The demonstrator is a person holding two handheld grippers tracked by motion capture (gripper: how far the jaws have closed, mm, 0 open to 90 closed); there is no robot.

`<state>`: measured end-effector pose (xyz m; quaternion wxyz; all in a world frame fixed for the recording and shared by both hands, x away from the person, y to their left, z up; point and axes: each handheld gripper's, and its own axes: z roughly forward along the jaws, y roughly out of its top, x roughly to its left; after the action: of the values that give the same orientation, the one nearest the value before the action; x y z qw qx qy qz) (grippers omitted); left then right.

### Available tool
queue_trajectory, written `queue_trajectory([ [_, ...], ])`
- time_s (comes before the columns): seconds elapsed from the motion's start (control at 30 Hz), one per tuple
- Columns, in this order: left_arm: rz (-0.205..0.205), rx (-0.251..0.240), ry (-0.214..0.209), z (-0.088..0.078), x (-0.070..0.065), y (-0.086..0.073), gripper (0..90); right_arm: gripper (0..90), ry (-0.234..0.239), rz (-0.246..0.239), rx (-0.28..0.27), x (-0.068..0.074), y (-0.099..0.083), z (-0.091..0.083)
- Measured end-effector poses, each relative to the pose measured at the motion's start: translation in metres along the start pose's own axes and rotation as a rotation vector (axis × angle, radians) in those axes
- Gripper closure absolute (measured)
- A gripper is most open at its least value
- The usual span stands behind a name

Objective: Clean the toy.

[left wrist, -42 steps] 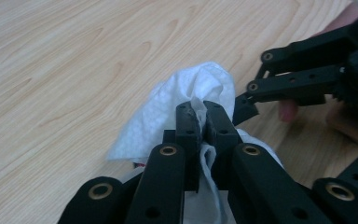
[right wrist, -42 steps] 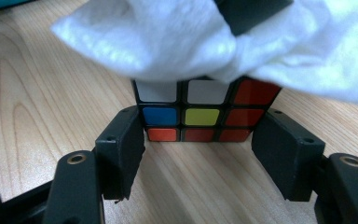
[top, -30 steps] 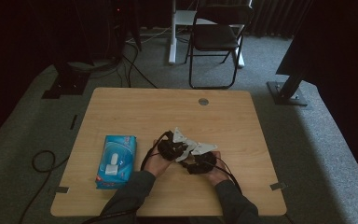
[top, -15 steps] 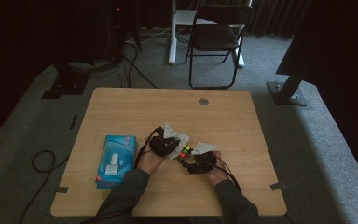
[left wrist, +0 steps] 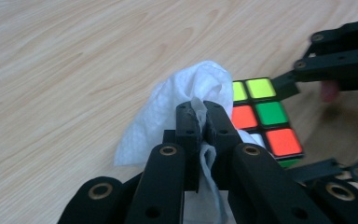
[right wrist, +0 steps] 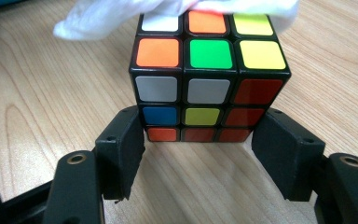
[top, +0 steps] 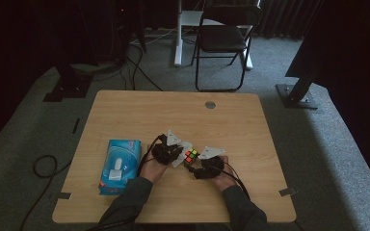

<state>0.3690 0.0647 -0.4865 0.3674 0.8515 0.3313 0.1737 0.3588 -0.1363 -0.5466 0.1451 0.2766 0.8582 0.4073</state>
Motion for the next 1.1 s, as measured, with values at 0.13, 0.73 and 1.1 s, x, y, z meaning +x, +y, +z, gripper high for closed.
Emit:
queue_trajectory([
  [0.13, 0.022, 0.004, -0.012, 0.001, -0.007, 0.002, 86.4, 34.6, -0.002, -0.001, -0.001, 0.000, 0.000, 0.000],
  [0.73, 0.061, -0.020, -0.089, 0.005, -0.023, 0.004, 86.3, 34.6, -0.003, 0.002, -0.001, 0.000, 0.000, 0.000],
  [1.1, -0.006, 0.004, 0.044, -0.010, -0.001, -0.005, 86.4, 34.6, 0.000, 0.001, 0.001, 0.000, 0.000, 0.000],
])
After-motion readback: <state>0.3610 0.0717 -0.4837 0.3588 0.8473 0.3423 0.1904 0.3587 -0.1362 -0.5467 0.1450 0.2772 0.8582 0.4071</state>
